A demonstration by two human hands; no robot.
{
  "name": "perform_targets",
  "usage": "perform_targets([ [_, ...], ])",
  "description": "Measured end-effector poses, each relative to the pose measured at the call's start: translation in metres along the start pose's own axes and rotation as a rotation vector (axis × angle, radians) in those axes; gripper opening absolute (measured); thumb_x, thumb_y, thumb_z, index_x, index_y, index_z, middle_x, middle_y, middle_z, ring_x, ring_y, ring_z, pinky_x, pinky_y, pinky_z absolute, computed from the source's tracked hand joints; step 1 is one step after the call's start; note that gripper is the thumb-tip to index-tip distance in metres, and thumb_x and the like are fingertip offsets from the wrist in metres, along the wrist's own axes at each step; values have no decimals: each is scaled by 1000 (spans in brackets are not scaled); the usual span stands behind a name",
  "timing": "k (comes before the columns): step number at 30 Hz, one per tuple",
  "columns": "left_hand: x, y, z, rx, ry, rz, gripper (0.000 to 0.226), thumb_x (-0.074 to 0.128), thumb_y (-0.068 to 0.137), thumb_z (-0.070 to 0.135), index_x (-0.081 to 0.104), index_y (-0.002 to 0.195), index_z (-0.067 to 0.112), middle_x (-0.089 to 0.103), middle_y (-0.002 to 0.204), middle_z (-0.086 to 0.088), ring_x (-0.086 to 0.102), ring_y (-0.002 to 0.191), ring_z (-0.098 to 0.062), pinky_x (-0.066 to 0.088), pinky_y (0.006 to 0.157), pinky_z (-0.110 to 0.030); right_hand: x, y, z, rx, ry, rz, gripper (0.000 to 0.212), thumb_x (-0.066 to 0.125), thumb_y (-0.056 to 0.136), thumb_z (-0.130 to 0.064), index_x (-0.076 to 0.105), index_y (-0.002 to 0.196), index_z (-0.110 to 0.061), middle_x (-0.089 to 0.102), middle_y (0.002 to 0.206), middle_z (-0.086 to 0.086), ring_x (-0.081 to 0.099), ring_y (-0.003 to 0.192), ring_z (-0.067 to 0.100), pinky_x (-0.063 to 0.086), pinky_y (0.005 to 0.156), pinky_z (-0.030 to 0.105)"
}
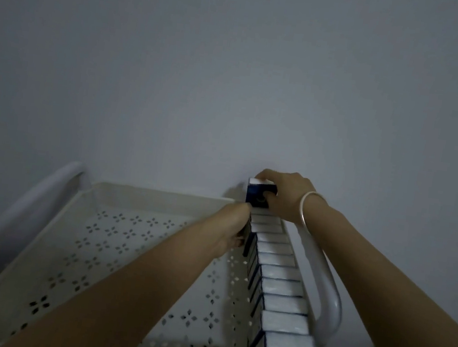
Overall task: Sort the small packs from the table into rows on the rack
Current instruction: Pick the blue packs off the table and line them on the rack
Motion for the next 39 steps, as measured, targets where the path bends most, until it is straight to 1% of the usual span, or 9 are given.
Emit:
perform_targets([
  [4, -2, -4, 1, -41, -38, -46, 25, 42, 99, 26, 57, 87, 10, 54, 70, -5, 50, 60, -17, 49, 54, -24, 1, 3, -4, 45, -12, -102, 33, 48, 88, -29, 60, 118, -31, 64, 113, 3, 58, 99, 27, 39, 72, 25],
  [8, 4, -6, 2, -64, -152, -163, 33, 49, 96, 36, 67, 93, 8, 66, 73, -6, 59, 59, -16, 52, 58, -23, 8, 8, 1, 150, 16, -140, 38, 36, 96, -35, 51, 64, -22, 56, 77, 3, 52, 79, 27, 37, 61, 27],
  [13, 21, -10, 0, -72, -243, -81, 53, 57, 85, 53, 70, 112, 10, 65, 122, -16, 64, 101, -27, 53, 95, -44, 13, 22, 8, 266, -55, -239, 43, 46, 93, -49, 63, 115, -16, 63, 116, 8, 59, 101, 27, 48, 85, 31],
  [21, 28, -7, -3, -109, -242, -164, 67, 33, 94, 64, 69, 110, 10, 73, 101, -12, 70, 92, -25, 57, 84, -36, 11, 31, -1, 369, -279, -155, 39, 57, 83, -51, 54, 96, -14, 52, 86, 1, 59, 90, 26, 39, 72, 30],
  [24, 17, -8, 1, -82, -230, -210, 68, 17, 96, 65, 66, 88, 19, 74, 73, -2, 71, 67, -12, 56, 57, -22, 14, 32, -9, 394, -315, -99, 31, 55, 82, -43, 62, 99, -18, 53, 76, -1, 54, 76, 23, 37, 69, 30],
  [28, 3, -32, 9, -2, -173, -201, 63, 15, 98, 60, 64, 95, 22, 73, 90, -2, 69, 80, -15, 53, 57, -16, -4, 16, -18, 277, -234, -9, 33, 52, 88, -42, 56, 110, -17, 60, 104, 5, 57, 97, 28, 41, 77, 33],
  [30, -12, -52, 14, 30, -211, -135, 51, 24, 100, 54, 62, 103, 20, 66, 104, 0, 62, 93, -19, 49, 74, -19, -15, 5, -33, 124, -168, 96, 34, 51, 91, -39, 55, 116, -17, 59, 117, 6, 55, 108, 28, 45, 84, 35],
  [35, -85, -133, 7, 197, -220, -34, 30, 35, 99, 19, 64, 100, 10, 68, 102, -5, 64, 92, -18, 50, 77, -33, -27, -72, -114, -172, 279, 213, 16, 57, 89, -37, 65, 92, -24, 69, 94, -7, 62, 83, 14, 50, 81, 31],
  [39, -150, -212, -33, 339, -75, 116, 26, 42, 99, 24, 67, 104, 17, 73, 96, 6, 68, 79, -7, 50, 66, -24, -17, -151, -166, -224, 521, 292, 12, 58, 89, -32, 60, 85, -21, 62, 76, -13, 61, 68, 9, 49, 65, 27],
])
Point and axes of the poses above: each hand's wrist, its own y-axis towards the middle knuckle, its own x-axis out of the palm, z = x × y, the point moved 3 cm from there along y, towards the middle knuckle
